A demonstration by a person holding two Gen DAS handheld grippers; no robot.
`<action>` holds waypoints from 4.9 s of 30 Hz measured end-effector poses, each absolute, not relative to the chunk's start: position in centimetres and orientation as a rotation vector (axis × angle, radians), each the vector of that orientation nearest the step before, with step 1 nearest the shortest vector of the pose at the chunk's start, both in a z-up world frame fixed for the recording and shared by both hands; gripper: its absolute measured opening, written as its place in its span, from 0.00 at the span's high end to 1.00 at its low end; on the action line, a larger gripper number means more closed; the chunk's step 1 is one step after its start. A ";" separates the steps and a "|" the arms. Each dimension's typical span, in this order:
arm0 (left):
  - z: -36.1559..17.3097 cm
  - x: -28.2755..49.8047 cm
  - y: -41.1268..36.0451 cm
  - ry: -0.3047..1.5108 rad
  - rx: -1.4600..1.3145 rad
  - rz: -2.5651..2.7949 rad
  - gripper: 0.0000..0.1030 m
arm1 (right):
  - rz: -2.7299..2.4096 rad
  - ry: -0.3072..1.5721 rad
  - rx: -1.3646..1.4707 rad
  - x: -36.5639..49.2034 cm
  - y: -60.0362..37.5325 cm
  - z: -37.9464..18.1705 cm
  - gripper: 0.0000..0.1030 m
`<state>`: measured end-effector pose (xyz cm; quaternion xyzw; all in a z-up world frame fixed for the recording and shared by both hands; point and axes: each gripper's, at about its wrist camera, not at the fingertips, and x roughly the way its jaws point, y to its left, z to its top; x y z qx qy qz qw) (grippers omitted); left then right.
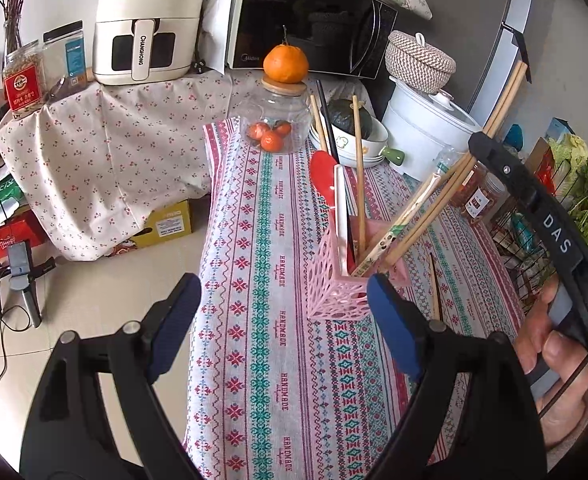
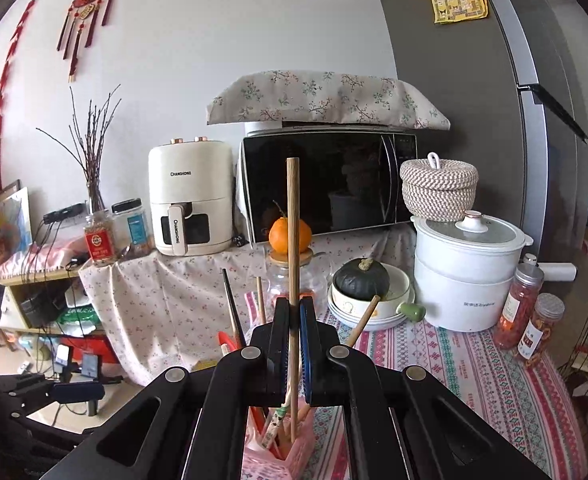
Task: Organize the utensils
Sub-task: 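Lower the wooden chopstick into the pink basket and open the right tool, then move the left tool to the remaining chopsticks and grasp a wooden chopstick, then lift the wooden chopstick with the left tool while the right tool grasps the black chopstick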
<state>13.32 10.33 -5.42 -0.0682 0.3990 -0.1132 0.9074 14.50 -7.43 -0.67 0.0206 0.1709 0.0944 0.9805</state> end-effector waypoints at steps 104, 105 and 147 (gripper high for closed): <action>-10.1 10.7 -5.8 1.059 0.042 -0.506 0.93 | 0.020 1.169 0.235 16.2 -25.4 -12.9 0.05; -9.9 10.5 -5.4 1.052 0.027 -0.512 0.93 | 0.017 1.176 0.230 16.5 -25.1 -13.4 0.05; -9.0 9.2 1.8 1.014 -0.081 -0.455 0.93 | 0.076 1.101 -0.036 19.3 -17.5 -17.8 0.68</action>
